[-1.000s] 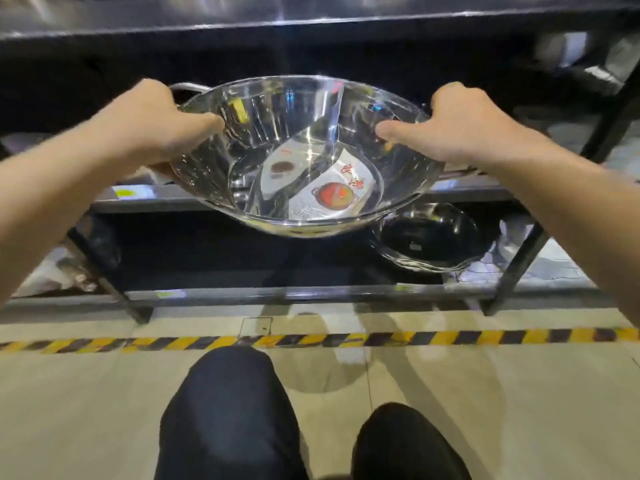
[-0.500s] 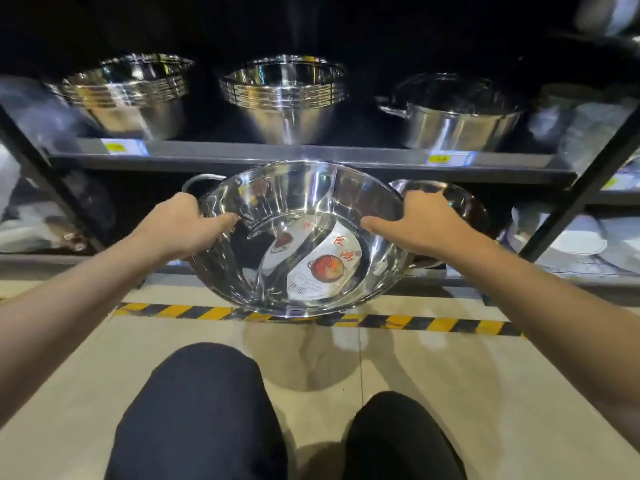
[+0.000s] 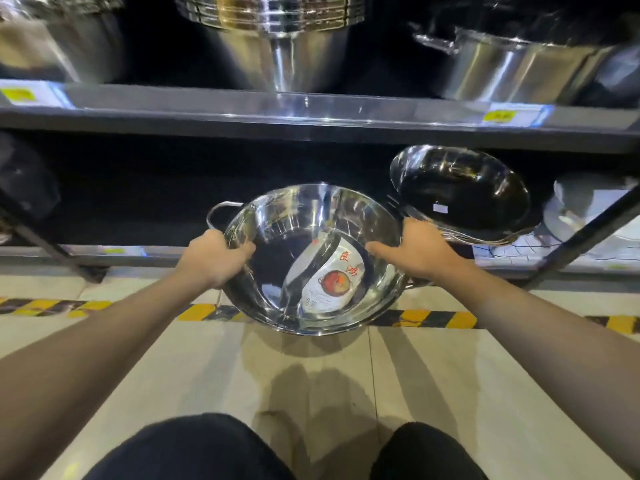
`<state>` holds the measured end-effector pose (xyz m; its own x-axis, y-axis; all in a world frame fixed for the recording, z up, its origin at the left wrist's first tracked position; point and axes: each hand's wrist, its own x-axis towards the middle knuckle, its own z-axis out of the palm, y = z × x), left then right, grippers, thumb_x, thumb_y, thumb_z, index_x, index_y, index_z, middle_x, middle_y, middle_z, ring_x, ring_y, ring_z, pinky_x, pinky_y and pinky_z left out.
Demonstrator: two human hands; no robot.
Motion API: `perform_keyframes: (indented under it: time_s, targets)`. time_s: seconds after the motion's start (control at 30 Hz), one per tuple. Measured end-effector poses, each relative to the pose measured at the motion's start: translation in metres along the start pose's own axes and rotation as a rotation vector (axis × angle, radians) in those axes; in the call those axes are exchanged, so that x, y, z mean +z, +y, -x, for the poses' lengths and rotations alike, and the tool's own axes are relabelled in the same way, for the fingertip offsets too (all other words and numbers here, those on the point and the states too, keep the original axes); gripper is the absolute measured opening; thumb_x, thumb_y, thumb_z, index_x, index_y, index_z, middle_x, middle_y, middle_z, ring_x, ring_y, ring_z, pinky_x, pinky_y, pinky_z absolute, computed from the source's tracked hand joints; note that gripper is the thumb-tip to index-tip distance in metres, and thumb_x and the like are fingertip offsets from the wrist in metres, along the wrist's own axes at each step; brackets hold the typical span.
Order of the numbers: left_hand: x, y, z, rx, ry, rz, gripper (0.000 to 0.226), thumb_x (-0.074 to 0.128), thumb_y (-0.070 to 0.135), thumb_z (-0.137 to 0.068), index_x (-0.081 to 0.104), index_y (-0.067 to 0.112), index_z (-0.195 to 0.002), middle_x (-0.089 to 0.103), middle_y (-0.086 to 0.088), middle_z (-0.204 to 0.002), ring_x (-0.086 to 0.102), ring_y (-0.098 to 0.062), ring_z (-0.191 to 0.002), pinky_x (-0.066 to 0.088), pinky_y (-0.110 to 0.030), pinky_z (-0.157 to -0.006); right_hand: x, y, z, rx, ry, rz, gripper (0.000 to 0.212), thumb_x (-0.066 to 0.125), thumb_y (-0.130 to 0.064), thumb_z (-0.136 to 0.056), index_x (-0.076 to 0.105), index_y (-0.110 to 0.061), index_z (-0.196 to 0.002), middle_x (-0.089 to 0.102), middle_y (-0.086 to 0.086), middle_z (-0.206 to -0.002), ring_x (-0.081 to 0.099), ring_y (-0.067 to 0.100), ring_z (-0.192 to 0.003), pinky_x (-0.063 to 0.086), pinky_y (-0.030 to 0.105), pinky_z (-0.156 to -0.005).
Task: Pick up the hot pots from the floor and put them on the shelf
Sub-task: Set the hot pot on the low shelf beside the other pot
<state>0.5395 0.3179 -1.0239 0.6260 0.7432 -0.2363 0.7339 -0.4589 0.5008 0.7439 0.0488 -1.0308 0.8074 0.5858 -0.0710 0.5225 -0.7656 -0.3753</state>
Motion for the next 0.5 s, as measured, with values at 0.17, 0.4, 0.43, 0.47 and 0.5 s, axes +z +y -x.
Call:
perform_keyframes:
  time_s: [0.17, 0.4, 0.43, 0.47, 0.5]
  targets:
    - [0.014, -0.003, -0.049, 0.017, -0.018, 0.026, 0.049, 0.061, 0.056, -0.083, 0.068, 0.007, -0.087, 0.071, -0.012, -0.079, 0.071, -0.03, -0.067, 0.062, -0.043, -0.069, 0.017, 0.005, -0.051, 0.027, 0.025, 0.017, 0.072, 0.064, -0.071, -0.076, 0.057, -0.004, -0.102, 0.061, 0.006, -0.079, 0.055, 0.014, -0.066, 0.047, 0.031, -0.053]
    - [0.035, -0.013, -0.099, 0.005, -0.041, 0.08, 0.047, 0.062, 0.053, -0.087, 0.068, 0.007, -0.094, 0.07, -0.014, -0.094, 0.067, -0.032, -0.085, 0.057, -0.04, -0.077, 0.05, 0.007, -0.095, 0.033, 0.008, 0.041, 0.078, 0.063, -0.071, -0.077, 0.055, -0.002, -0.113, 0.058, 0.004, -0.091, 0.053, 0.018, -0.08, 0.042, 0.031, -0.06]
    - [0.038, -0.014, -0.102, 0.003, -0.048, 0.082, 0.046, 0.062, 0.052, -0.087, 0.067, 0.007, -0.093, 0.069, -0.014, -0.094, 0.066, -0.032, -0.085, 0.057, -0.04, -0.077, 0.054, 0.008, -0.098, 0.039, -0.003, 0.04, 0.077, 0.064, -0.071, -0.076, 0.054, -0.004, -0.113, 0.057, 0.002, -0.091, 0.052, 0.018, -0.08, 0.04, 0.029, -0.057]
    - [0.04, -0.014, -0.105, -0.001, -0.052, 0.083, 0.045, 0.062, 0.051, -0.087, 0.067, 0.007, -0.093, 0.069, -0.013, -0.093, 0.066, -0.032, -0.085, 0.057, -0.04, -0.077, 0.058, 0.01, -0.102, 0.051, -0.013, 0.035, 0.076, 0.064, -0.071, -0.076, 0.054, -0.005, -0.112, 0.056, 0.0, -0.089, 0.052, 0.017, -0.079, 0.038, 0.026, -0.054]
    - [0.042, -0.015, -0.106, -0.001, -0.056, 0.082, 0.044, 0.062, 0.05, -0.088, 0.067, 0.007, -0.093, 0.07, -0.013, -0.093, 0.067, -0.032, -0.084, 0.058, -0.042, -0.078, 0.061, 0.011, -0.104, 0.065, -0.019, 0.028, 0.074, 0.064, -0.071, -0.075, 0.053, -0.007, -0.111, 0.056, -0.002, -0.086, 0.053, 0.016, -0.077, 0.038, 0.025, -0.052]
